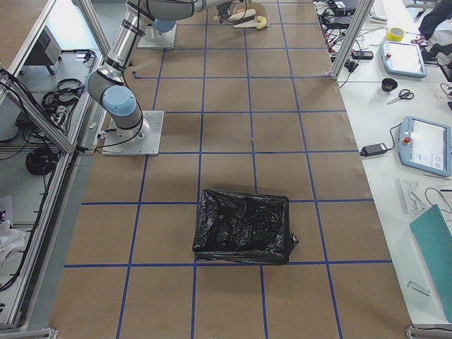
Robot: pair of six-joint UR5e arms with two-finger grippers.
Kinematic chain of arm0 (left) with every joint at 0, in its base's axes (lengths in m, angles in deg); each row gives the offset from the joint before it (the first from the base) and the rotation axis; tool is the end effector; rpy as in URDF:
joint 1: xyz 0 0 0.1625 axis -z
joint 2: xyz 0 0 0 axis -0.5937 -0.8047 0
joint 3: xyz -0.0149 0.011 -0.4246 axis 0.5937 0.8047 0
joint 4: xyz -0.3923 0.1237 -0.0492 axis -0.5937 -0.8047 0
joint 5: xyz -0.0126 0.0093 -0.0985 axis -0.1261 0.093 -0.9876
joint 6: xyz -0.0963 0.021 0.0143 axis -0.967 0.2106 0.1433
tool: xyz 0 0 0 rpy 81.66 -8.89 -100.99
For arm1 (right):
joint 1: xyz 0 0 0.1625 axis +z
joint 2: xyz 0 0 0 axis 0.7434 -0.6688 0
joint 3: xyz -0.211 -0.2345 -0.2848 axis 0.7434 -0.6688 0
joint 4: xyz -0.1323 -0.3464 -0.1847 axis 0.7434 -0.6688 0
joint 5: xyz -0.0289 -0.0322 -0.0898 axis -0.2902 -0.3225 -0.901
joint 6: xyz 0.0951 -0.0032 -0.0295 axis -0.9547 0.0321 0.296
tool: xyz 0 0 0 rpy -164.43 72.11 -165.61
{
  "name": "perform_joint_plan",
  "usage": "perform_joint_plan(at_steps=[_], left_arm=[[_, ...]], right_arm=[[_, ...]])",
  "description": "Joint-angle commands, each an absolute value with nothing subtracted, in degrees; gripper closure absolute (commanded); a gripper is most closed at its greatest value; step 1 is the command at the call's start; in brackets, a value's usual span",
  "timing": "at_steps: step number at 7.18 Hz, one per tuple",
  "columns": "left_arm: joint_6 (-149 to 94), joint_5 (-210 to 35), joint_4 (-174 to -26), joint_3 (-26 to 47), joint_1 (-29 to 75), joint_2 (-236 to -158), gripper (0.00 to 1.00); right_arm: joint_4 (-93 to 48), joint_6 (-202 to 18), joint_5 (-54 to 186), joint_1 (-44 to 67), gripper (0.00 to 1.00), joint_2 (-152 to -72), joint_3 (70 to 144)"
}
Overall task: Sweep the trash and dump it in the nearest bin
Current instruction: 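Sweep the sponge, ring and lump into the dustpan with the right gripper's brush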
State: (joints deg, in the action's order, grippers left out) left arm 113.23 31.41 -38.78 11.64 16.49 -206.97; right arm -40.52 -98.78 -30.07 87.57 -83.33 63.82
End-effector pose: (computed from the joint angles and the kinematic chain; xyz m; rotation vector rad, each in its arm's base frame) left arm 0.2958 -0.5907 0.2358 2.1326 2.1869 0.1849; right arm 0.6849 -0.4436 0.2818 -0.5507 2.8687 0.3349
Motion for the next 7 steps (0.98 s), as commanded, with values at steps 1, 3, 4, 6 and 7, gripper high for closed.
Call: perform_joint_plan(at_steps=[1, 3, 4, 6, 7], left_arm=[[113.55, 31.25, -38.63, 11.64, 16.49, -207.03, 1.00], [113.91, 30.20, -39.67, 11.38, 16.49, -205.81, 1.00], [113.73, 23.49, -42.47, 11.29, 15.62, -204.84, 1.00], [112.77, 16.88, -46.62, 10.76, 11.68, -203.87, 1.00], [112.77, 15.62, -48.80, 10.67, 10.35, -203.25, 1.00]], right_arm=[[-40.05, -118.86, -30.81, 87.41, 1.00, -84.70, 64.16], [-41.71, -128.18, -30.91, 87.59, 1.00, -83.57, 63.90], [-45.38, -133.16, -30.99, 87.59, 1.00, -81.39, 63.20], [-49.01, -135.06, -31.17, 87.68, 1.00, -78.65, 60.57], [-48.23, -133.40, -31.34, 87.68, 1.00, -79.07, 60.56]])
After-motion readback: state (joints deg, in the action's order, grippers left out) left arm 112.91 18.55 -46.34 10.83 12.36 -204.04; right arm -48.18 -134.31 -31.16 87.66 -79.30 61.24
